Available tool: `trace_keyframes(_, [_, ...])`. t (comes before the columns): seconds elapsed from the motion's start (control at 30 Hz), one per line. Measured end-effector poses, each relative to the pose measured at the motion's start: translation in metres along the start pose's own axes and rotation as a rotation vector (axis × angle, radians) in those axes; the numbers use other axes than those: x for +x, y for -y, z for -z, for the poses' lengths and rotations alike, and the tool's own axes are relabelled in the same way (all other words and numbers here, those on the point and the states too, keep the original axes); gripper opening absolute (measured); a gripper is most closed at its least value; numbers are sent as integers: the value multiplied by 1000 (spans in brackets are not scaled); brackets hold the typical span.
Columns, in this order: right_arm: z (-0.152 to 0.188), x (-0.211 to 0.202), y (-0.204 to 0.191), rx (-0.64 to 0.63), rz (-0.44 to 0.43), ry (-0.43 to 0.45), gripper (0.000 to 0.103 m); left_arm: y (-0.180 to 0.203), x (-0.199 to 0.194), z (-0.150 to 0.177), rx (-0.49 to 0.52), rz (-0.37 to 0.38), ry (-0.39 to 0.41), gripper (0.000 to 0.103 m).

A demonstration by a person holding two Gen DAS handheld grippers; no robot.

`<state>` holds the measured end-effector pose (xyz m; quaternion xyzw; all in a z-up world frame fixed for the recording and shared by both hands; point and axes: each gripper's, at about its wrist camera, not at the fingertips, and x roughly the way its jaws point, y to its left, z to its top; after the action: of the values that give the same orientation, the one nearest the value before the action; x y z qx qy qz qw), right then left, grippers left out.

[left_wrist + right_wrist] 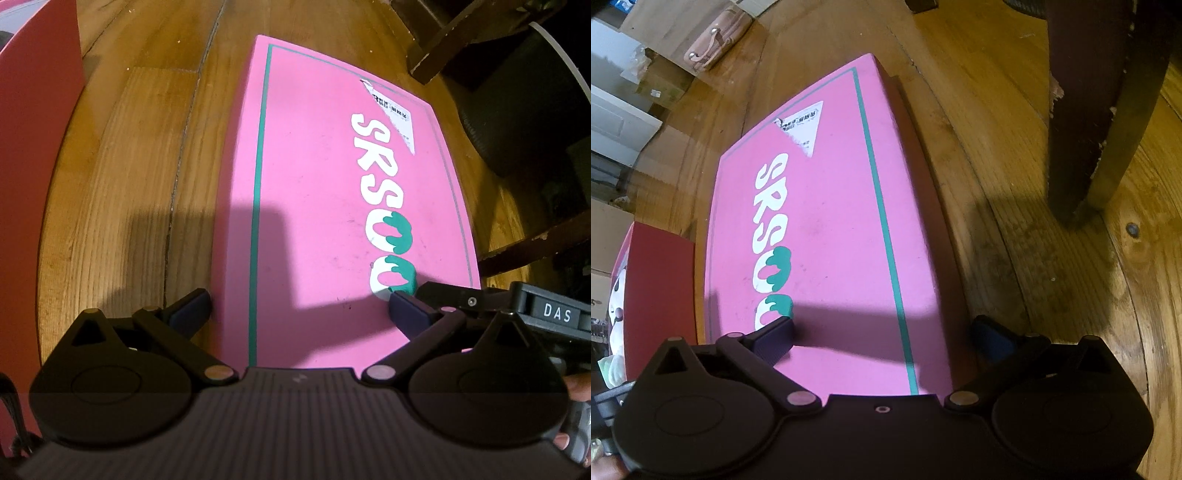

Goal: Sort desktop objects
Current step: 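Grasp the pink lid's edges with the left tool while the right tool grasps too, then lift the pink lid with both tools and carry it over the box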

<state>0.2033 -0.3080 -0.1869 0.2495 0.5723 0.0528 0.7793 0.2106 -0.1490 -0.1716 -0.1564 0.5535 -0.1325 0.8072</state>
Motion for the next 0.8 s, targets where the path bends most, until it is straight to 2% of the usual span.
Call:
trace_keyframes(0.17, [3, -8, 10, -32, -20, 40, 99, 7, -4, 5, 34, -21, 32, 102])
trace_keyframes(0.4, [7, -23, 20, -44, -51, 49, 96, 24, -23, 10, 135, -90, 70, 101])
trace_keyframes(0.6, [13, -47, 33, -41, -91, 98, 96, 34, -52, 12, 199, -108, 126, 101])
trace_keyframes(0.8, [20, -61, 32, -62, -141, 117, 96, 34, -82, 16, 209, -138, 146, 101])
